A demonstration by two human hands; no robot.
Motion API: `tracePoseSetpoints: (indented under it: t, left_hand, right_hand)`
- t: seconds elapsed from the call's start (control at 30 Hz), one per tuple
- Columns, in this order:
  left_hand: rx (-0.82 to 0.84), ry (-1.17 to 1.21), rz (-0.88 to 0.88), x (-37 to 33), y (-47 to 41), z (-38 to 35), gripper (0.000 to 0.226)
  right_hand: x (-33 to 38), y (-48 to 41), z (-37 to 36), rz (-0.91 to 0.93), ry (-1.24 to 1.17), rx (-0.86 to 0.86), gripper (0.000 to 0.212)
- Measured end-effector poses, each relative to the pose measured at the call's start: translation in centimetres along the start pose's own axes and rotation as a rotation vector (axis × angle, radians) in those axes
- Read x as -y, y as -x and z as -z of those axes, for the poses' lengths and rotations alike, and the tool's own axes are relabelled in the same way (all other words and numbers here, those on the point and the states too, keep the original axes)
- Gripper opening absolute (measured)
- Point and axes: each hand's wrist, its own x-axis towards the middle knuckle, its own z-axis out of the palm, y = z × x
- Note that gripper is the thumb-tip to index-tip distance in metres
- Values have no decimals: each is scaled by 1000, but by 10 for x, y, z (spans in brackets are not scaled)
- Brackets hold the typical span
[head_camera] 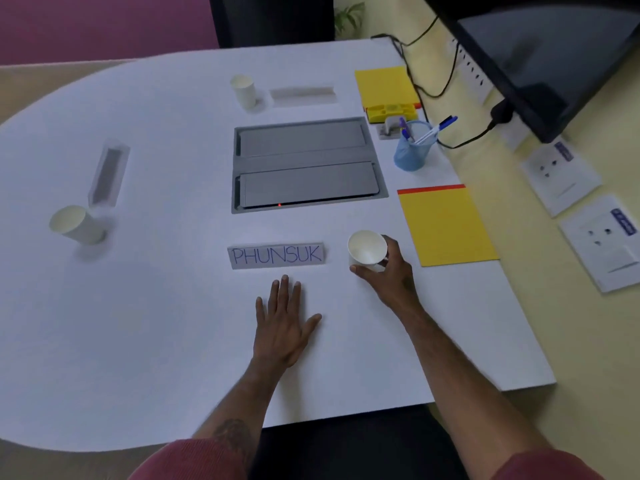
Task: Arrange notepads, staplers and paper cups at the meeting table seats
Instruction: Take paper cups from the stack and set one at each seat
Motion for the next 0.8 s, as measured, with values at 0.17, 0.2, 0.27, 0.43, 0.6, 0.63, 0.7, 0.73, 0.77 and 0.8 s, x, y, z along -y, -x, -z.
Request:
tracePoseSetpoints:
  t: [0.17,0.2,0.27,0.43,0.6,0.63,0.7,0.73,0.77,0.8]
  left_hand:
    - [-10,-61,-15,4,-5,-15,79]
    - [-21,-60,-8,4,-5,-16,79]
    - [-49,-66,-11,4,-4,-15,78]
    - [-46,-37,-15,3,-5,-16,78]
    - [-27,-63,-13,3,-2,-15,78]
    - [-29,-62,-13,3,-3,-15,78]
    - [-20,-64,-15,3,-2,-14,77]
    - [-16,-62,-14,4,-4,-14,77]
    - [-16,-57,-16,3,-3,-14,77]
    - [-12,-57,-19,2,-3,-14,77]
  right_hand:
    - [-8,-23,-17,8,30,-10,88]
    - [-10,-26,-20,5,34,-17,88]
    - [-9,-31,-23,6,20,-21,87]
    - [-9,-36,-28,12,17,-34,85]
    - [-10,-33,-28,12,37,-32,85]
    - [-10,-35,-28,18,42,-23,86]
    - [-11,-33,-25,22,52,-1,89]
    - [-11,-35,-23,29,60,12,92]
    - [-12,-33,-19,18,69,31,94]
    - [-14,-31,-15,10,79,50,96]
